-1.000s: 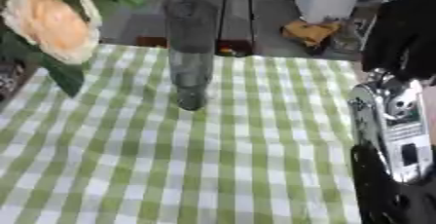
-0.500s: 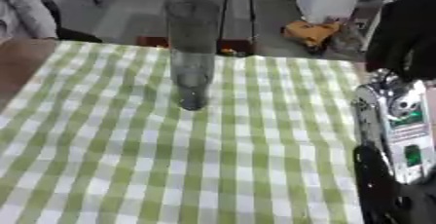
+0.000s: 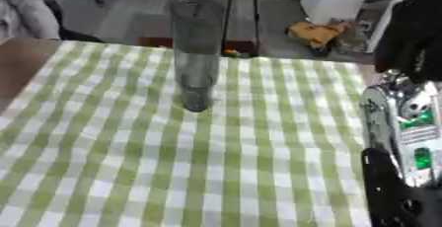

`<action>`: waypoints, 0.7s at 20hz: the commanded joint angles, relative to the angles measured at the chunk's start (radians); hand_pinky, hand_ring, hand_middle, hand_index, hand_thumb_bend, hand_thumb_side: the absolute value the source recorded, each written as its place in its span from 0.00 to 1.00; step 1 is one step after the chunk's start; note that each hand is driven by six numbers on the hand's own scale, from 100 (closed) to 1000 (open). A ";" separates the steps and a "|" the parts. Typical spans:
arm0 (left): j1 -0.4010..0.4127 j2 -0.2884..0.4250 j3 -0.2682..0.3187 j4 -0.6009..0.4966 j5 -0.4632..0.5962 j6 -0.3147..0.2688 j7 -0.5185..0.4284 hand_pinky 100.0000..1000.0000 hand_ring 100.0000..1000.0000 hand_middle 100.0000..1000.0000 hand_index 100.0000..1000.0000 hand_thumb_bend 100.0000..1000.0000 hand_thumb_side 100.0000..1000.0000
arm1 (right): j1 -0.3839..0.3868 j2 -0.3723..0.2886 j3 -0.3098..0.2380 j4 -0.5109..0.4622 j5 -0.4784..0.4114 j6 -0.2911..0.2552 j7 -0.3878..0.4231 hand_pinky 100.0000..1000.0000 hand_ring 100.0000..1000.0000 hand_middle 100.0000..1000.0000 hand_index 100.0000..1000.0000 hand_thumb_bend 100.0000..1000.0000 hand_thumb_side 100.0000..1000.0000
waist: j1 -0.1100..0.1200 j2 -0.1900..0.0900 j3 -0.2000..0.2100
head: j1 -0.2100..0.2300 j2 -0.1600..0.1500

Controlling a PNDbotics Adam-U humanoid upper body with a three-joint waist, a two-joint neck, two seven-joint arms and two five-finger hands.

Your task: Arrange flowers into the vase.

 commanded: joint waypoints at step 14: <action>-0.133 -0.070 0.031 0.055 0.078 -0.140 0.099 0.00 0.00 0.00 0.00 0.00 0.71 | -0.027 -0.020 0.002 -0.015 -0.010 -0.009 -0.002 0.64 0.72 0.70 0.78 0.00 1.00 | -0.010 -0.022 -0.020 | 0.025 -0.032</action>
